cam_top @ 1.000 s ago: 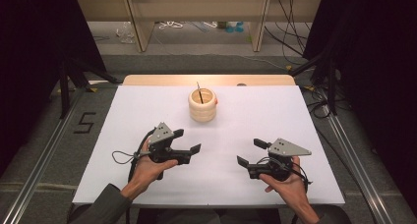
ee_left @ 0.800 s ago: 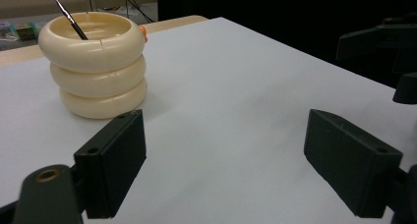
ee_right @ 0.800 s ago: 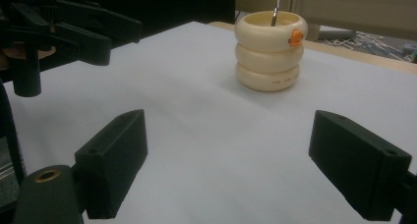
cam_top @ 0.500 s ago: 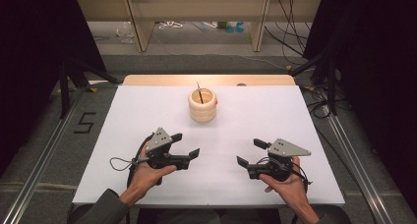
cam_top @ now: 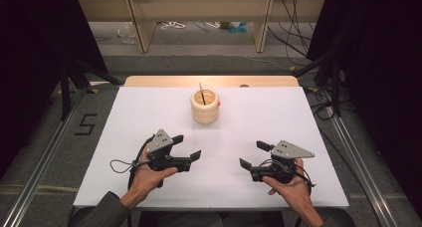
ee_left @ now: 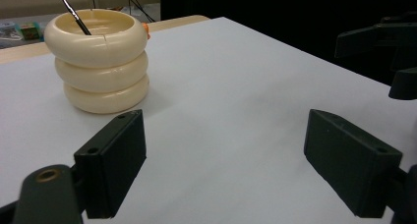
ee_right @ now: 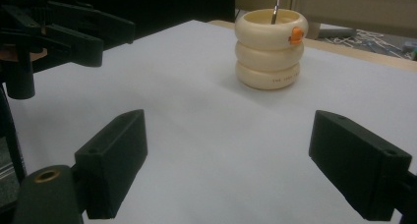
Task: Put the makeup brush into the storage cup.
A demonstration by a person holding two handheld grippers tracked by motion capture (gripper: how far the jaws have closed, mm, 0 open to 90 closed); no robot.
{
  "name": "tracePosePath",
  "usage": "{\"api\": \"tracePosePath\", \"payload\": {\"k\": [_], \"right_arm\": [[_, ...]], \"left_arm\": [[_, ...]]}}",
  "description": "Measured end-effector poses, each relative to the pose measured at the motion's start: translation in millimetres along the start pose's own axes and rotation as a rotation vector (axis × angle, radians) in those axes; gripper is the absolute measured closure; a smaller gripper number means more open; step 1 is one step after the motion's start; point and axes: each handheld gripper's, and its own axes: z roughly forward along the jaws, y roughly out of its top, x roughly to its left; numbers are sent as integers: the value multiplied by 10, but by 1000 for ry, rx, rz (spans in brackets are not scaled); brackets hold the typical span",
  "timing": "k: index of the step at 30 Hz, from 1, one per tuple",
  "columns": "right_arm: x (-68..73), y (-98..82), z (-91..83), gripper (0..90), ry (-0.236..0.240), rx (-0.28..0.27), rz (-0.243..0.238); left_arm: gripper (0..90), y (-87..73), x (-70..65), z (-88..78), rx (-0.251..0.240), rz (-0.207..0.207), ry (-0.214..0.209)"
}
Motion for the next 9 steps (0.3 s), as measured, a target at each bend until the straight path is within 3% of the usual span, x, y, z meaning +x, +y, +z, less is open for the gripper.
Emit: {"api": "tracePosePath", "payload": {"k": [9], "right_arm": [[0, -1, 2, 156, 2, -3, 3]], "left_arm": [[155, -5, -3, 6, 3, -4, -4]]}}
